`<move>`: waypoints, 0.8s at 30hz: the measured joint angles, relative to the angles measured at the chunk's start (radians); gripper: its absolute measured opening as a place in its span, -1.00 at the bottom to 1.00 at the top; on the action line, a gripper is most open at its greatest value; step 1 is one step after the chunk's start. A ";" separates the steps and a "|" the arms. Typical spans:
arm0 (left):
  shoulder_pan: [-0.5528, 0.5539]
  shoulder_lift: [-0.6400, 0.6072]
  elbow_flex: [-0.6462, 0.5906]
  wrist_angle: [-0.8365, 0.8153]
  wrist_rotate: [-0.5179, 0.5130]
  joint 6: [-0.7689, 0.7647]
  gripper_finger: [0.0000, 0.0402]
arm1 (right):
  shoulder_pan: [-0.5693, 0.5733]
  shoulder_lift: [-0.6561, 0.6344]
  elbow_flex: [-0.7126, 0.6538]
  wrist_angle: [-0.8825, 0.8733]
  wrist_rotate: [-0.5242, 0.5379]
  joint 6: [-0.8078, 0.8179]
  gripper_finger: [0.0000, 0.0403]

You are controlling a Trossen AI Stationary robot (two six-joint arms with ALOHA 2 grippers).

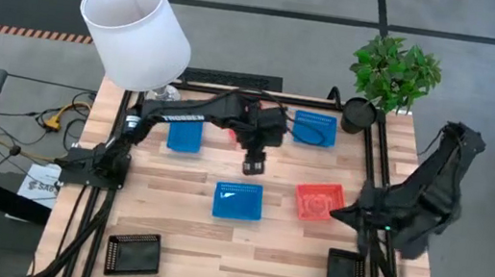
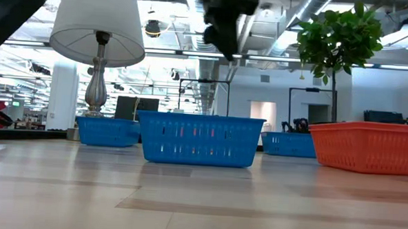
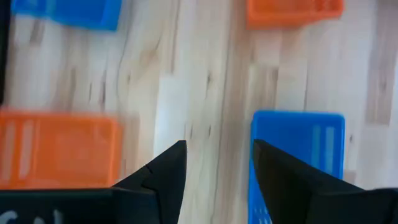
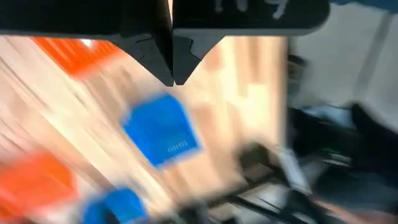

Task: Stack baskets by color
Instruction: Stack the bottom orange bin on top of the middle orange bin

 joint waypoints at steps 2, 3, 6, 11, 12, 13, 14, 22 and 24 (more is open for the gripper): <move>-0.005 -0.022 -0.001 -0.046 -0.018 -0.017 -0.16 | -0.047 0.037 0.000 -0.109 -0.089 0.104 -0.98; -0.010 -0.036 -0.012 -0.054 -0.022 -0.025 -0.16 | -0.076 0.053 0.000 -0.150 -0.145 0.144 -0.98; -0.031 -0.106 -0.110 -0.062 -0.033 -0.057 -0.16 | -0.177 0.093 0.000 -0.262 -0.302 0.226 -0.98; -0.066 -0.328 -0.457 0.114 -0.032 -0.137 -0.16 | -0.347 0.127 -0.005 -0.320 -0.445 0.137 -0.99; -0.076 -0.381 -0.531 0.184 -0.030 -0.158 -0.16 | -0.379 0.125 -0.017 -0.307 -0.469 0.108 -0.99; -0.087 -0.431 -0.604 0.253 -0.030 -0.176 -0.16 | -0.410 0.123 -0.037 -0.287 -0.498 0.083 -0.99; -0.097 -0.477 -0.673 0.337 -0.035 -0.196 -0.16 | -0.441 0.123 -0.061 -0.259 -0.527 0.051 -0.99; -0.129 -0.699 -1.016 0.839 -0.063 -0.273 -0.16 | -0.697 0.122 -0.262 -0.060 -0.683 -0.082 -0.99; -0.130 -0.706 -1.031 0.842 -0.059 -0.284 -0.16 | -0.736 0.133 -0.279 -0.049 -0.681 -0.072 -0.99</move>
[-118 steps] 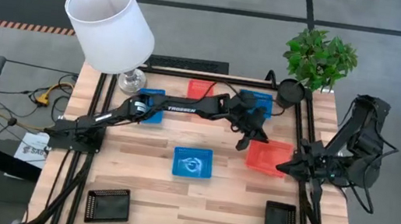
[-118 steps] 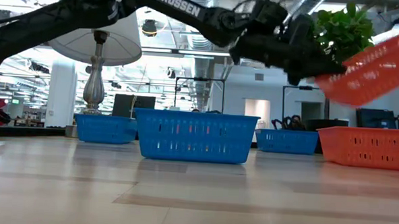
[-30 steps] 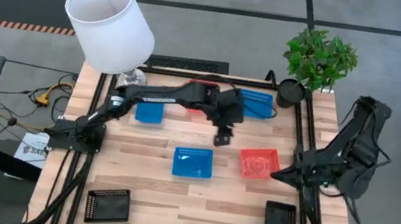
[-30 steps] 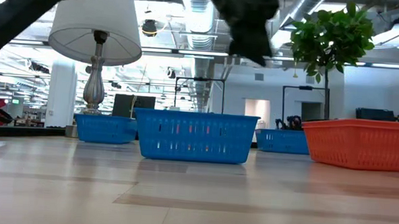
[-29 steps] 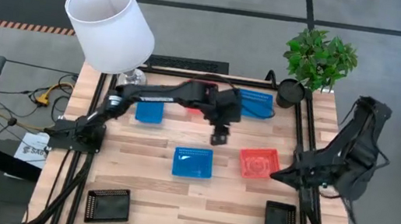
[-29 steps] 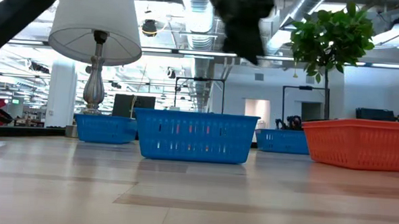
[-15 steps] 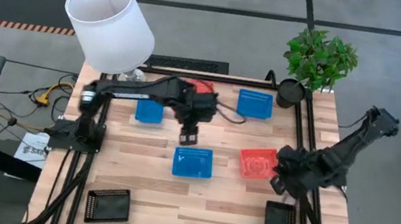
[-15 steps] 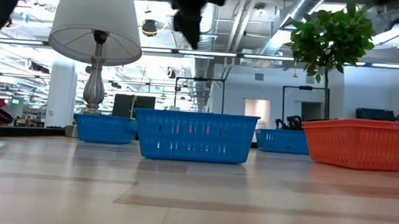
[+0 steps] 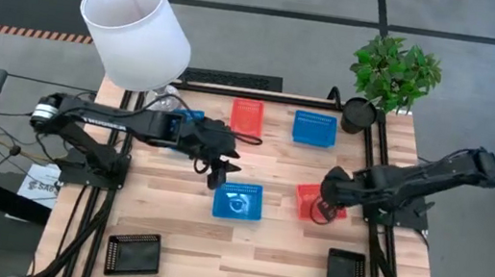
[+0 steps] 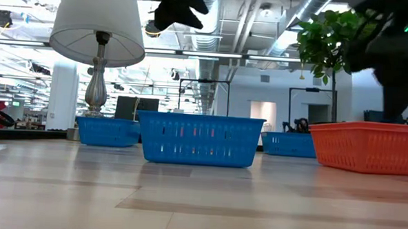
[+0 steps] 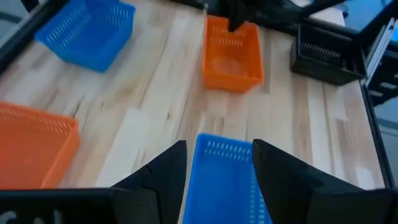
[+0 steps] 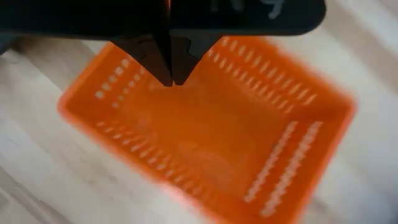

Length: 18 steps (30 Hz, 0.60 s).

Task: Stack baskets by color
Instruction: Stack the bottom orange bin on top of the middle orange bin

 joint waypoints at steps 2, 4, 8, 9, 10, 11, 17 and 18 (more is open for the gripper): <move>-0.002 0.000 -0.001 0.006 0.001 0.000 -0.16 | -0.027 0.013 -0.007 -0.010 0.001 -0.002 -1.00; -0.002 0.000 -0.001 0.012 0.000 0.000 -0.16 | -0.052 0.029 -0.021 -0.004 0.001 -0.015 -1.00; -0.003 0.000 -0.001 0.017 0.003 -0.002 -0.16 | -0.098 0.059 -0.061 -0.003 -0.012 -0.026 -1.00; -0.005 0.000 -0.001 0.014 0.006 -0.007 -0.16 | -0.105 0.062 -0.070 -0.003 -0.017 -0.027 -1.00; -0.007 0.000 -0.001 0.011 0.011 -0.008 -0.16 | -0.109 0.061 -0.074 -0.002 -0.020 -0.026 -1.00; -0.009 0.000 -0.001 0.009 0.018 -0.009 -0.16 | -0.112 0.061 -0.077 0.001 -0.023 -0.018 -1.00; -0.027 0.000 -0.001 -0.003 0.028 -0.012 -0.16 | -0.108 0.063 -0.080 -0.017 -0.043 0.025 -1.00; -0.027 0.000 -0.001 -0.008 0.027 -0.017 -0.16 | -0.108 0.063 -0.080 -0.021 -0.048 0.039 -1.00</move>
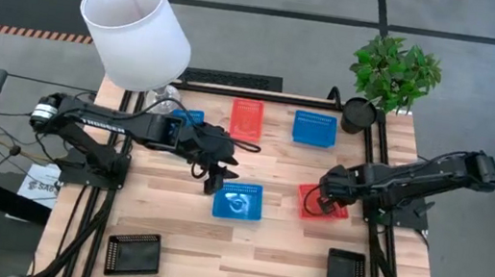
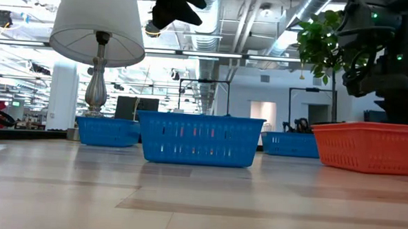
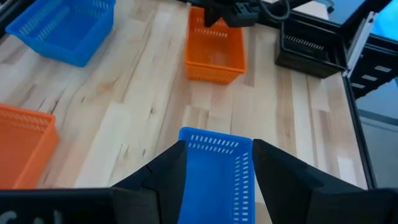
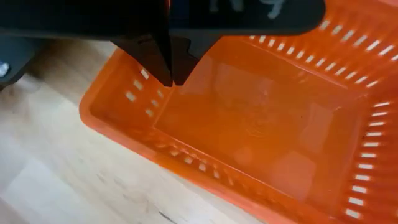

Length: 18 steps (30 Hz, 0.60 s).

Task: Stack baskets by color
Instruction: Stack the bottom orange bin on top of the middle orange bin

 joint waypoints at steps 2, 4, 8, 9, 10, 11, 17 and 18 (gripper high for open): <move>0.000 0.000 0.000 -0.010 -0.001 -0.004 -0.16 | 0.002 0.000 0.000 -0.010 0.000 0.027 -1.00; -0.002 0.000 0.000 -0.014 0.000 -0.005 -0.16 | 0.008 0.000 0.000 -0.024 -0.002 0.053 -1.00; -0.003 0.000 0.000 -0.019 0.002 -0.010 -0.16 | 0.034 0.000 0.000 -0.042 -0.022 0.106 -1.00; -0.003 0.000 0.000 -0.020 0.002 -0.010 -0.16 | 0.044 0.000 0.000 -0.043 -0.024 0.116 -1.00; -0.003 0.000 0.000 -0.023 0.001 -0.010 -0.16 | 0.055 0.000 0.000 -0.042 -0.025 0.129 -1.00; -0.003 0.000 0.000 -0.028 0.001 -0.011 -0.16 | 0.065 -0.003 0.002 -0.043 -0.025 0.138 -0.99; -0.003 0.000 0.000 -0.058 -0.006 -0.009 -0.16 | 0.111 -0.047 0.065 -0.049 0.015 0.158 -1.00; -0.003 0.000 0.000 -0.066 -0.006 -0.009 -0.16 | 0.114 -0.056 0.078 -0.050 0.024 0.158 -0.99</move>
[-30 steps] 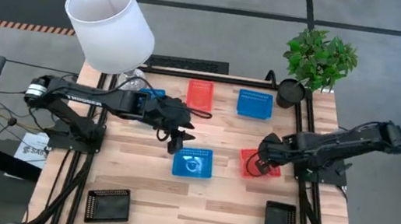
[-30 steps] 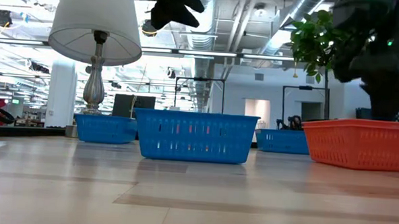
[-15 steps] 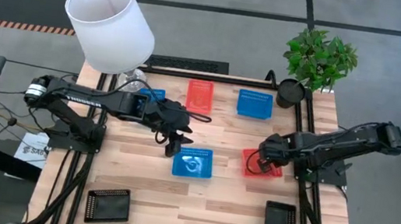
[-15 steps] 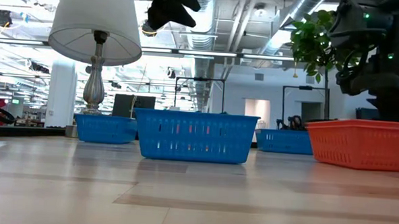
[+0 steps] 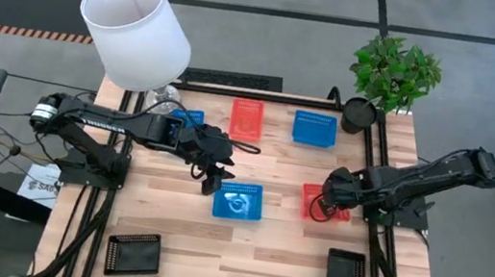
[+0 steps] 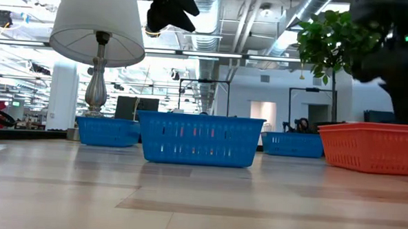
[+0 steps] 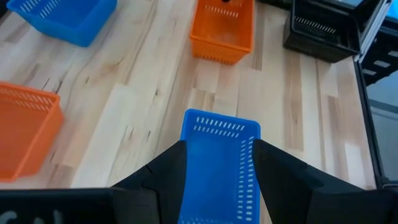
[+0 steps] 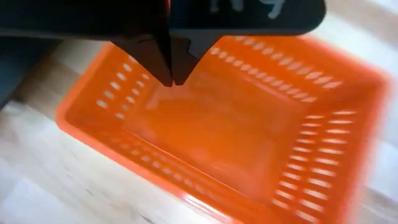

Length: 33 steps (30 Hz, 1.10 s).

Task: Stack baskets by color
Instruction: Stack the bottom orange bin on top of the middle orange bin, then stack the top left blue bin on top of the bottom blue bin

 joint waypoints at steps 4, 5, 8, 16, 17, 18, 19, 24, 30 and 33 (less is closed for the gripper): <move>0.000 0.000 0.000 -0.033 -0.022 0.000 -0.16 | 0.025 -0.032 0.055 -0.001 0.041 -0.006 -0.98; 0.000 0.000 0.000 -0.047 -0.027 0.000 -0.16 | 0.033 -0.040 0.069 0.001 0.052 -0.012 -0.98; 0.000 0.000 0.000 -0.101 -0.044 -0.017 -0.16 | 0.064 -0.061 0.109 0.027 0.080 -0.038 -0.99; 0.000 0.000 -0.053 -0.329 -0.148 -0.135 -0.16 | 0.144 -0.095 0.131 0.321 0.135 -0.173 -0.94; 0.001 0.000 -0.069 -0.346 -0.151 -0.157 -0.16 | 0.150 -0.093 0.131 0.369 0.135 -0.199 -0.94; 0.004 0.000 -0.087 -0.359 -0.152 -0.176 -0.16 | 0.154 -0.092 0.131 0.417 0.135 -0.226 -0.94; 0.008 0.000 -0.108 -0.365 -0.150 -0.192 -0.16 | 0.158 -0.093 0.131 0.462 0.136 -0.252 -0.94; 0.031 0.002 -0.172 -0.369 -0.141 -0.221 -0.16 | 0.161 -0.072 0.131 0.656 0.133 -0.359 -0.92; 0.092 0.002 -0.205 -0.366 -0.169 -0.027 -0.16 | 0.152 -0.057 0.130 0.704 0.115 -0.385 -0.86; 0.153 0.001 -0.207 -0.362 -0.177 0.122 -0.16 | 0.152 -0.044 0.131 0.709 0.116 -0.392 -0.79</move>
